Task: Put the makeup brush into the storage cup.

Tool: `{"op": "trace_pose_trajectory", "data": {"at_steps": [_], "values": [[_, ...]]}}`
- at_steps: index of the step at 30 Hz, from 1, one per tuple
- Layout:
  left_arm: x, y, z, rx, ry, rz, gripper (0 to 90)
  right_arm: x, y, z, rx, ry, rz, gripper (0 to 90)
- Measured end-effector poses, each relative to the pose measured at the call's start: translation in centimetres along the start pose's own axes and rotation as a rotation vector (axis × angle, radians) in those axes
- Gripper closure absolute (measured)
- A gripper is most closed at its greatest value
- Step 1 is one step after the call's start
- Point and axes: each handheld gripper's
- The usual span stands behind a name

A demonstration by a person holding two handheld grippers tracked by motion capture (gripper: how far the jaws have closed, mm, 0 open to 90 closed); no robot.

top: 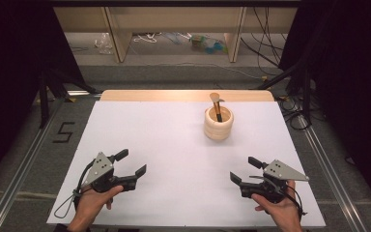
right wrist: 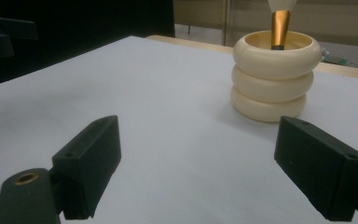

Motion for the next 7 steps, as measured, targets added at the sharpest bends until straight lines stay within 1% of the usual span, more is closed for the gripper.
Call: {"op": "trace_pose_trajectory", "data": {"at_steps": [3,4,6,7], "values": [[0.0,-0.02,0.02,0.0,-0.004,0.002,16.0,0.02,-0.08,0.01,0.003,0.001,-0.004,15.6],[0.0,-0.01,0.02,0.0,-0.003,0.002,16.0,0.01,0.0,0.11,0.009,-0.015,0.008,15.6],[0.0,0.0,0.01,0.0,-0.002,0.001,16.0,0.0,0.05,0.08,0.005,-0.02,0.012,15.6],[0.01,-0.01,0.01,0.0,-0.002,0.001,16.0,0.03,-0.05,-0.04,0.004,-0.004,-0.003,15.6]]}}
Point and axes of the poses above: each handheld gripper's, and its own axes: y roughly backward along the jaws, x roughly out of its underside, z roughly to its left, and after that the axes turned 4 degrees about y, right-handed
